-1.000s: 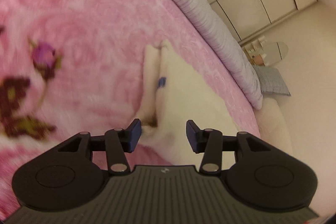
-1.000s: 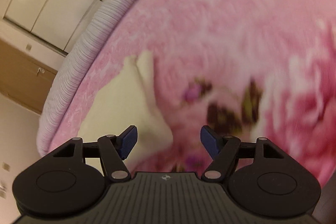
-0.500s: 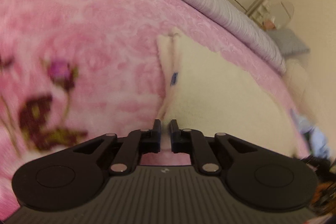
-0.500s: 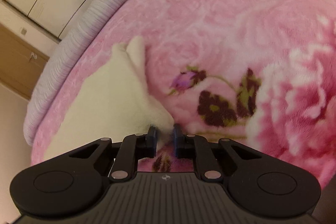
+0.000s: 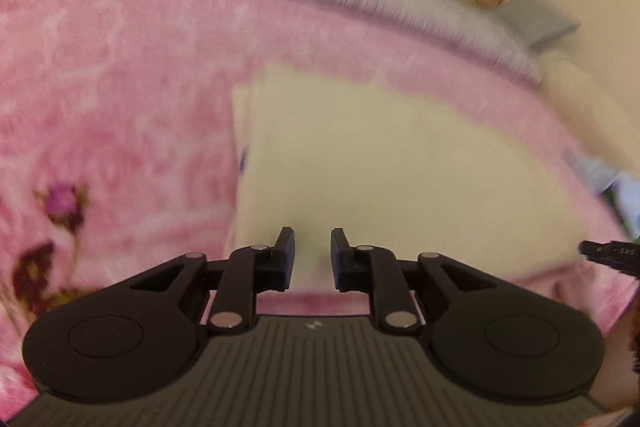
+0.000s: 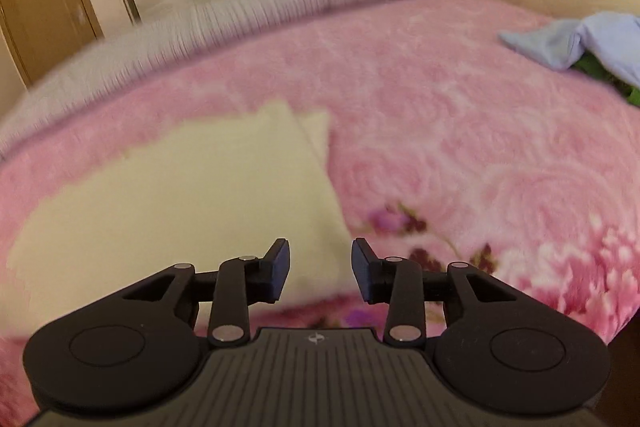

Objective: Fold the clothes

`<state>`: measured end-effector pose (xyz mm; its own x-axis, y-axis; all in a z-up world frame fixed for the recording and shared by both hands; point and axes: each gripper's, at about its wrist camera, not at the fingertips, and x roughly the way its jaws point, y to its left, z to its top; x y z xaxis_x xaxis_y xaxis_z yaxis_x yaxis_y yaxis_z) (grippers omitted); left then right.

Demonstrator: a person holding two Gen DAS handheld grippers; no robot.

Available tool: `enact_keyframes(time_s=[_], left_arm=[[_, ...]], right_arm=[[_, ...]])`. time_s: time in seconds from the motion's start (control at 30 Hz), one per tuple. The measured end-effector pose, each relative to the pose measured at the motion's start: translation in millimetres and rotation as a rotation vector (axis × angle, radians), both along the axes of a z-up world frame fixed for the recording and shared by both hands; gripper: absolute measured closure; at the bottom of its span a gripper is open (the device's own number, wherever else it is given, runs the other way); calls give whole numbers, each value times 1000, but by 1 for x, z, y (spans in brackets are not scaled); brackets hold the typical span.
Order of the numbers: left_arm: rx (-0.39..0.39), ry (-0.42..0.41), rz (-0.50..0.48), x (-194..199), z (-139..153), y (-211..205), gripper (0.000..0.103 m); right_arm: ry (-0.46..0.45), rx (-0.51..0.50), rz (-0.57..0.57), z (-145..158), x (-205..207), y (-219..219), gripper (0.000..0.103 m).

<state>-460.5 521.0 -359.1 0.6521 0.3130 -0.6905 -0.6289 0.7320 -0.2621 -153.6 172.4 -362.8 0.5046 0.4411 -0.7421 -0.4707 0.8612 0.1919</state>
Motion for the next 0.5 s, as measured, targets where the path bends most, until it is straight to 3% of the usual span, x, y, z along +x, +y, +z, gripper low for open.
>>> enact_keyframes(time_s=[0.07, 0.2, 0.33, 0.5], left_arm=[[4, 36, 6, 4, -3, -2, 92], [15, 65, 29, 2, 7, -16, 80], [17, 123, 37, 8, 17, -44, 70], [21, 155, 18, 7, 30, -84, 64]], right_arm=[[81, 9, -52, -15, 7, -12, 68], [104, -8, -107, -7, 0, -32, 63], [119, 4, -67, 7, -17, -37, 39], [119, -36, 15, 19, -45, -22, 26]])
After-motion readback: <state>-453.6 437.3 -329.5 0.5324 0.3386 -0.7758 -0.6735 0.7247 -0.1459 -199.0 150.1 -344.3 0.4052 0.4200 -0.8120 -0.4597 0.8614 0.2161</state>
